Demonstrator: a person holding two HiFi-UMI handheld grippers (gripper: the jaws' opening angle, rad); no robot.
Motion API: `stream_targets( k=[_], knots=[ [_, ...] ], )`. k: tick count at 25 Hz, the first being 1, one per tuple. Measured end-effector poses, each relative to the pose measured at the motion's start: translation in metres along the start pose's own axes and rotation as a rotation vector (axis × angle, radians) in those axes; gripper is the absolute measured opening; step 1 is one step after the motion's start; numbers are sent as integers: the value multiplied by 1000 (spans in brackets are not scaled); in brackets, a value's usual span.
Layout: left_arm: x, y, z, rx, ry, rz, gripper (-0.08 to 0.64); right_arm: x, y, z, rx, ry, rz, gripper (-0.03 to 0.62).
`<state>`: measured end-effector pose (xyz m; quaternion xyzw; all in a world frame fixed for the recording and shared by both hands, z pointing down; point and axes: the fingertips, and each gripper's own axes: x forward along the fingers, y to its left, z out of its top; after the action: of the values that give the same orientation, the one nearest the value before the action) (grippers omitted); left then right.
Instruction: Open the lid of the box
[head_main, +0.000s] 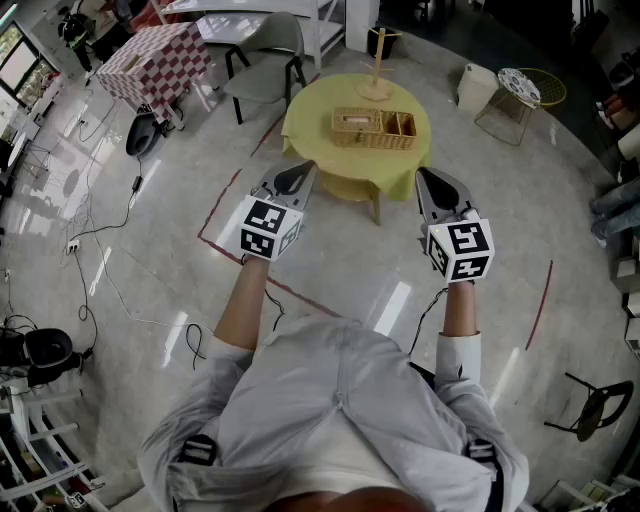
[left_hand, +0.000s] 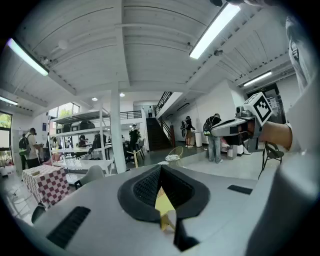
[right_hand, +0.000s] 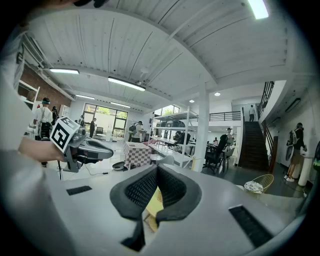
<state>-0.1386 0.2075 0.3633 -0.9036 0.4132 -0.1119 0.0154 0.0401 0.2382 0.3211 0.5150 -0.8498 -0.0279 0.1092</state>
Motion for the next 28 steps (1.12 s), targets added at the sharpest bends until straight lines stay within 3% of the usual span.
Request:
stream_targets(
  k=[16, 22, 28],
  knots=[
    [18, -29, 3, -14, 25, 74, 28, -7, -27, -18, 92, -13, 123, 21],
    [47, -19, -5, -23, 29, 72, 28, 10, -42, -31, 95, -3, 153, 21],
    [103, 23, -20, -30, 51, 47, 28, 73, -70, -44, 117, 21, 149, 21]
  ],
)
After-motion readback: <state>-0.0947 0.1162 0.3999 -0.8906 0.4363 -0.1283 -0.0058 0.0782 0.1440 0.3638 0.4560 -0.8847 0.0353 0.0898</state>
